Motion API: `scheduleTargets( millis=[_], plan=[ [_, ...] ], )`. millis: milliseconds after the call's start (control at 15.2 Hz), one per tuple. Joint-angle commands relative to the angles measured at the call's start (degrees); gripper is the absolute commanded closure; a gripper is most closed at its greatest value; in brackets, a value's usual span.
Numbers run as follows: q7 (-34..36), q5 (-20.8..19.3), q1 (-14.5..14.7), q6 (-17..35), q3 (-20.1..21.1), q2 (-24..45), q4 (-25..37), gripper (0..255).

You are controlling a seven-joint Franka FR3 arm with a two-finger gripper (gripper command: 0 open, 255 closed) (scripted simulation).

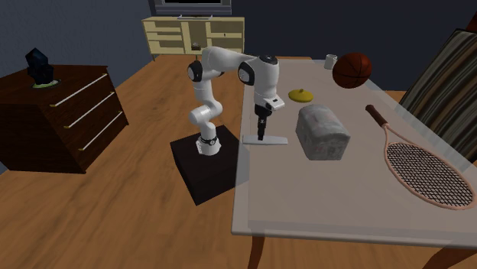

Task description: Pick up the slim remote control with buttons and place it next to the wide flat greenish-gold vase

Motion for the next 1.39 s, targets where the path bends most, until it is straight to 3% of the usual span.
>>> scheduleTargets(
  millis=[0,528,1056,1122,1320],
  plan=[
    [-3.8,0.3,0.8,-0.8,0.7,3.3,4.5,0],
    [-3.7,0.1,0.8,5.6,0.8,1.6,-3.5,0],
    [-3.7,0.1,0.8,5.6,0.8,1.6,-3.5,0],
    [-3.7,0.1,0.8,5.6,0.8,1.6,-3.5,255],
    [-3.7,0.1,0.8,5.6,0.8,1.6,-3.5,255]
  ],
)
